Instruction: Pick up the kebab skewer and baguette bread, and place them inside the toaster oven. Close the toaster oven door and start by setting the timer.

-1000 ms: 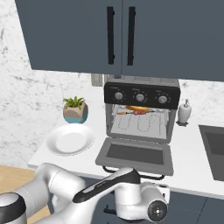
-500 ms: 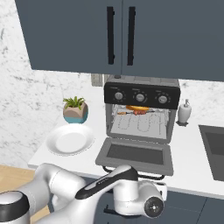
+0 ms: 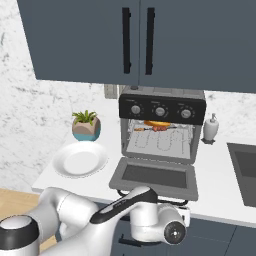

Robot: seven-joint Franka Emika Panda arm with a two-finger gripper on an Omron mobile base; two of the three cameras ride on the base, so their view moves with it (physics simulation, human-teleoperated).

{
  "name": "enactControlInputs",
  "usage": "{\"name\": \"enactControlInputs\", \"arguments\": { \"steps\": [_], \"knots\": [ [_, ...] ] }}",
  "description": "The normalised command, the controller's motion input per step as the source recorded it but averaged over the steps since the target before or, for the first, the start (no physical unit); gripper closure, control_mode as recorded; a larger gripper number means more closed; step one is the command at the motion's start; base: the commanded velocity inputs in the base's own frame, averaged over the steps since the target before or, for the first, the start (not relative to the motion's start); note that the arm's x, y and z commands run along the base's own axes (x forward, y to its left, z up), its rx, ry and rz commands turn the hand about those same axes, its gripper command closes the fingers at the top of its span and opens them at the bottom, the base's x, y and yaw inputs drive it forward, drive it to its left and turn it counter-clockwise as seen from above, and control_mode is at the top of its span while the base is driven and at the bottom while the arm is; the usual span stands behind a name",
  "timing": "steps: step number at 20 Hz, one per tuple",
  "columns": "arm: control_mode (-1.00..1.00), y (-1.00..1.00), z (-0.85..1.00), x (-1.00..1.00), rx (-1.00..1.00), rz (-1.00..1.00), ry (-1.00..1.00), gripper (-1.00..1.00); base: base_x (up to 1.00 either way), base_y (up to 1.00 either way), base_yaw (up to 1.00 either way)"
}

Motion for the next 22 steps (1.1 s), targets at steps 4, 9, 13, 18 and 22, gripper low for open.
{"name": "enactControlInputs", "arguments": {
  "steps": [4,9,13,18,22],
  "knots": [
    [-1.00,0.00,-0.13,0.01,0.00,-0.03,0.02,-1.00,0.00,0.00,0.00],
    [-1.00,0.00,-0.09,0.00,0.00,-0.05,0.02,-1.00,0.00,0.00,0.00],
    [-1.00,0.00,0.00,0.15,0.00,-0.04,0.00,-1.00,0.00,0.00,0.00],
    [-1.00,0.00,0.00,0.23,0.00,-0.02,0.00,-1.00,0.00,0.00,0.00],
    [-1.00,0.00,-0.03,0.17,0.00,0.00,0.00,-1.00,0.00,0.00,0.00]
  ]
}}
